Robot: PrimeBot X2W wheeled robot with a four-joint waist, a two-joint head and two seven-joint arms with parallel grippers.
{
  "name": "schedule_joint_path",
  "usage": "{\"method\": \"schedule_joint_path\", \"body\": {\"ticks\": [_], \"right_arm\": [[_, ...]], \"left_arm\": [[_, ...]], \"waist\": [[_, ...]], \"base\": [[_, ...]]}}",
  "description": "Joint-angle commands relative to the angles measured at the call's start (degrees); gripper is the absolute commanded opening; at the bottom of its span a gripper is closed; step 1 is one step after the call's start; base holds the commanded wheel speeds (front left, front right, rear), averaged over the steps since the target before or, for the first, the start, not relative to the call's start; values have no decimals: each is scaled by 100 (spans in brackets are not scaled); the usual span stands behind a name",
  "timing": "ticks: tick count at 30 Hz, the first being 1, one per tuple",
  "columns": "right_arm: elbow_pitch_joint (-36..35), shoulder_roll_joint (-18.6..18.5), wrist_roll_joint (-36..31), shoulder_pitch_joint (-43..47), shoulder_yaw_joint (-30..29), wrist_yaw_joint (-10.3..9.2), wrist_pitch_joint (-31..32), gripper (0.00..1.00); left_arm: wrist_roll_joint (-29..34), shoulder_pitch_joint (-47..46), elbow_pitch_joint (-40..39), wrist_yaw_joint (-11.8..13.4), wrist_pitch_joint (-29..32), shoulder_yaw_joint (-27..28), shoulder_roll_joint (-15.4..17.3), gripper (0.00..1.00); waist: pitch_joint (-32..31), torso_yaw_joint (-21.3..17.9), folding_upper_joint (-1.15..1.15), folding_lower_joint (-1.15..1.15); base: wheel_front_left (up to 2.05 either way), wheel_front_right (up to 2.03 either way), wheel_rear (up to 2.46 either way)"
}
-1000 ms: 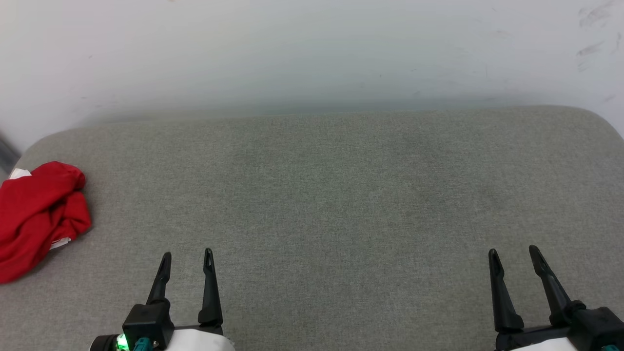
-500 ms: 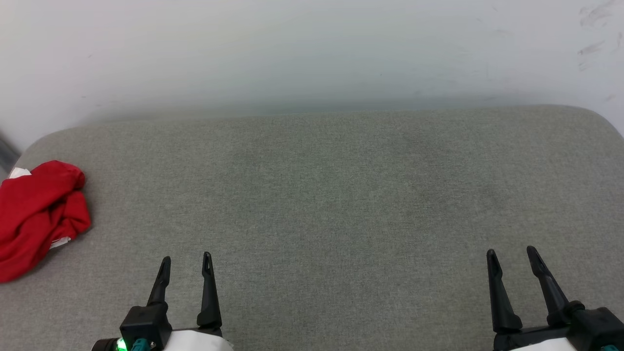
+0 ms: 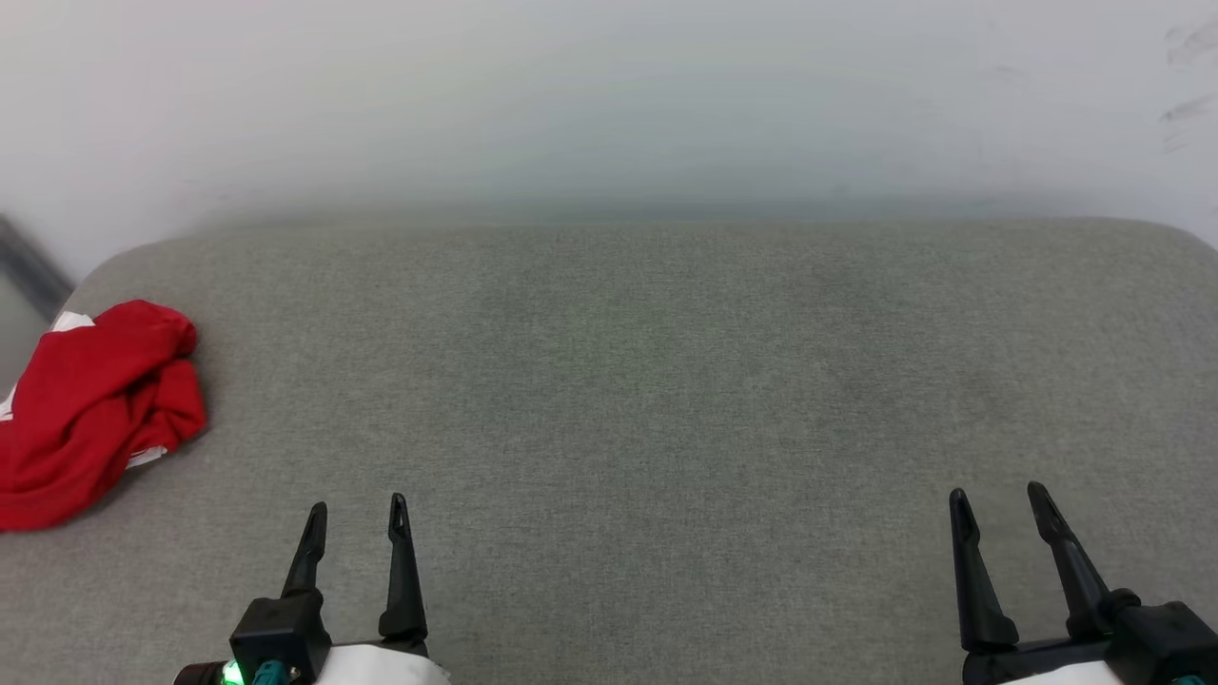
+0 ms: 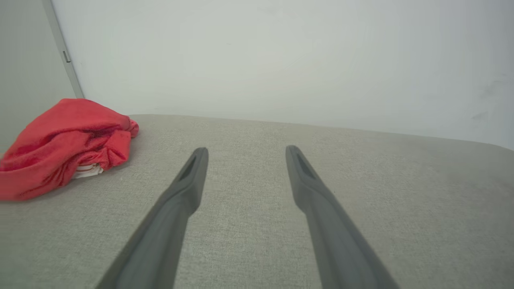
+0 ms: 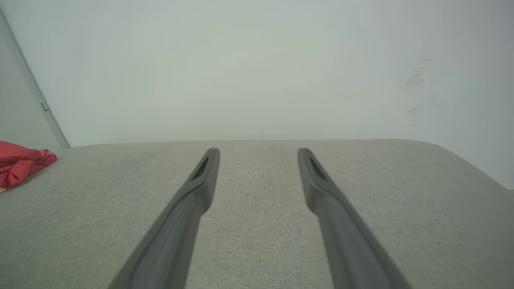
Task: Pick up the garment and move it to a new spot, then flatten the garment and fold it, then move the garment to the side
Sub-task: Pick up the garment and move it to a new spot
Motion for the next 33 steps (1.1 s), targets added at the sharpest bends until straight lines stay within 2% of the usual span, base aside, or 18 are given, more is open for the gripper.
{"method": "schedule_joint_path", "body": {"ticks": [1, 33], "right_arm": [[-24, 1, -24, 71, 4, -2, -11, 100], [-69, 1, -69, 226, 99, -2, -11, 100]], "left_arm": [[46, -29, 11, 18, -17, 22, 7, 100], [-63, 179, -83, 233, -16, 309, 6, 100]], "waist": [[-1, 54, 0, 0], [-85, 2287, 0, 0]], "base": [[0, 0, 0], [0, 0, 0]]}}
